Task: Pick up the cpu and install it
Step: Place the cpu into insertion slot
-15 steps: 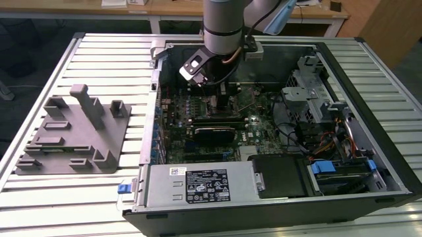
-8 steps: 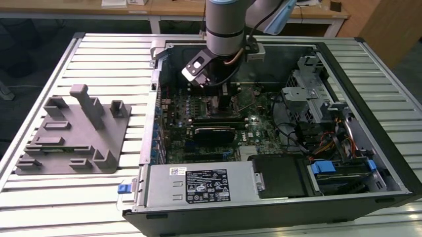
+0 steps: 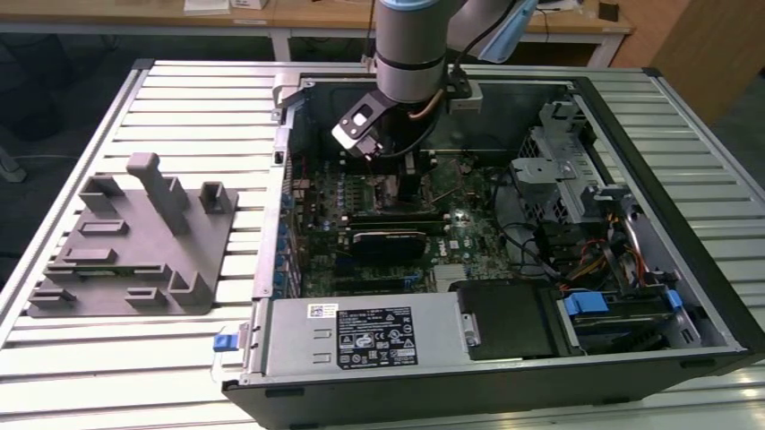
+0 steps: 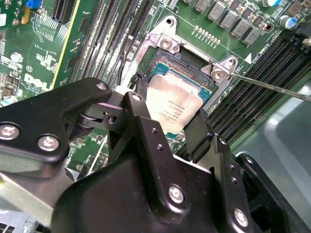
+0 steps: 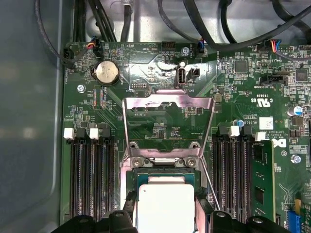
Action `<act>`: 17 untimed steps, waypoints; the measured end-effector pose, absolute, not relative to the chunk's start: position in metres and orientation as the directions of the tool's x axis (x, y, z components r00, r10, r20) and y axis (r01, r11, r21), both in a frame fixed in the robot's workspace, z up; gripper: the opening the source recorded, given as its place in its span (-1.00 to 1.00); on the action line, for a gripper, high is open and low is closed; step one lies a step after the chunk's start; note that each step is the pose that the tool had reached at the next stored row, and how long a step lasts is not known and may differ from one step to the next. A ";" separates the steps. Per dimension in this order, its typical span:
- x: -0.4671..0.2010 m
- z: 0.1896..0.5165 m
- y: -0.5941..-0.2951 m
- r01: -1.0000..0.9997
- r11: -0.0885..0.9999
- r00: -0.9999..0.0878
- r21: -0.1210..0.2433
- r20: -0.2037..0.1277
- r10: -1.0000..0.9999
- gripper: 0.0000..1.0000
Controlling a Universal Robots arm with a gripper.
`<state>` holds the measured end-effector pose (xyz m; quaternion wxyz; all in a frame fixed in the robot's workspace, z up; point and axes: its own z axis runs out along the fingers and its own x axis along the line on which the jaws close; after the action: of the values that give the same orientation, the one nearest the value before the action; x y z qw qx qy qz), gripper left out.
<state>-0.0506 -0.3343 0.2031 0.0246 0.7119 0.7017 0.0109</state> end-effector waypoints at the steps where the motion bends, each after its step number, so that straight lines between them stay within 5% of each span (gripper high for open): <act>1: -0.051 0.203 -0.334 0.999 -0.014 0.015 0.050 -0.019 1.000 0.09; 17: -0.052 0.194 -0.334 0.999 -0.020 0.021 0.050 -0.019 1.000 0.09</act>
<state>-0.0517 -0.3344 0.1940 0.0246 0.7139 0.6997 0.0109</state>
